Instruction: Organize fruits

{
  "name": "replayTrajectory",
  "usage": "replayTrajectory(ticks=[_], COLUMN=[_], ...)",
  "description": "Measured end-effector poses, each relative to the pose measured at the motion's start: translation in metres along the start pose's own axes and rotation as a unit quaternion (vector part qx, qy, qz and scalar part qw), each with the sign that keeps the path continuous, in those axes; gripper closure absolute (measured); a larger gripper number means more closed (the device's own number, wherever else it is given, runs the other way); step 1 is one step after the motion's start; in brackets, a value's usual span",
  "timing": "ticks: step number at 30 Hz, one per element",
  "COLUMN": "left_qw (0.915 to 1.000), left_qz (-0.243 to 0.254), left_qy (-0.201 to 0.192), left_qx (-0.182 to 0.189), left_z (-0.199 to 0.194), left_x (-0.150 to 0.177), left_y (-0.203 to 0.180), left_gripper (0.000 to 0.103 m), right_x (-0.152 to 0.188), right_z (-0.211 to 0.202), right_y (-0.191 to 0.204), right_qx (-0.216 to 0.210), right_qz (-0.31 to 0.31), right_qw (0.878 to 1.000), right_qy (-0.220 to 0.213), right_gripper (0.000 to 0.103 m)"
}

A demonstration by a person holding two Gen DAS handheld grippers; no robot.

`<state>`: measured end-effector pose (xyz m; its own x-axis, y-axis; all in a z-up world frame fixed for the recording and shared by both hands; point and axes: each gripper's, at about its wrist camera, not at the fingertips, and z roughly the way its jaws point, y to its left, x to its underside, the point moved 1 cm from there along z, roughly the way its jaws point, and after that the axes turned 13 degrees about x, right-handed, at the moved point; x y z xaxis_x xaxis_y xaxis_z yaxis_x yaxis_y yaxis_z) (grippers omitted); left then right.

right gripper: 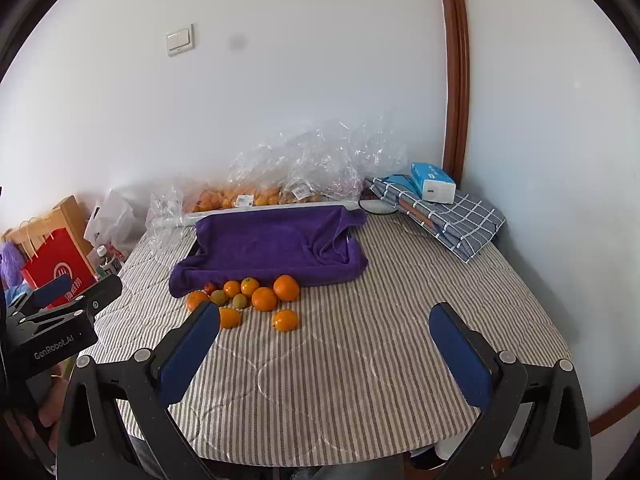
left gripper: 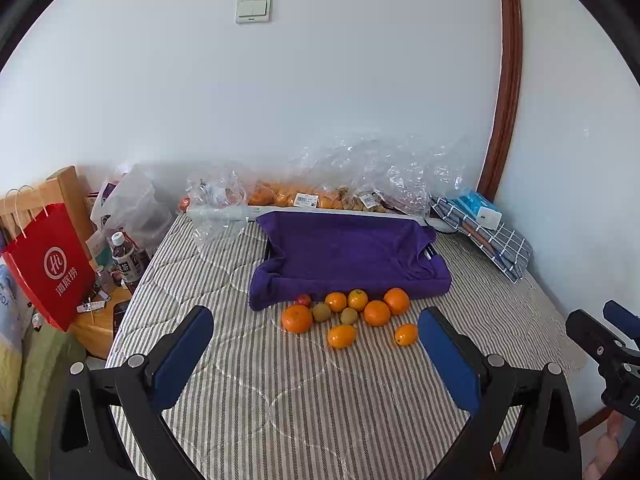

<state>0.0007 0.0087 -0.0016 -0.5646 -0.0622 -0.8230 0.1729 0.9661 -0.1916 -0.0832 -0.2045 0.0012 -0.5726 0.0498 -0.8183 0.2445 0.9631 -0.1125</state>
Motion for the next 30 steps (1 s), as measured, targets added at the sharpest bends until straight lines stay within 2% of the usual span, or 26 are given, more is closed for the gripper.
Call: replayTrajectory(ticks=[30], left_qw=[1.0], left_qz=[-0.001], left_qy=[0.001], left_qx=[0.001], left_z=[-0.0012], left_x=[-0.0018], left_y=[0.0], left_gripper=[0.0], right_x=[0.0039], right_z=[0.0005], right_y=[0.004], right_qx=[-0.001], right_qz=[-0.001], right_qw=[1.0], right_qy=[-0.003], right_gripper=[0.0])
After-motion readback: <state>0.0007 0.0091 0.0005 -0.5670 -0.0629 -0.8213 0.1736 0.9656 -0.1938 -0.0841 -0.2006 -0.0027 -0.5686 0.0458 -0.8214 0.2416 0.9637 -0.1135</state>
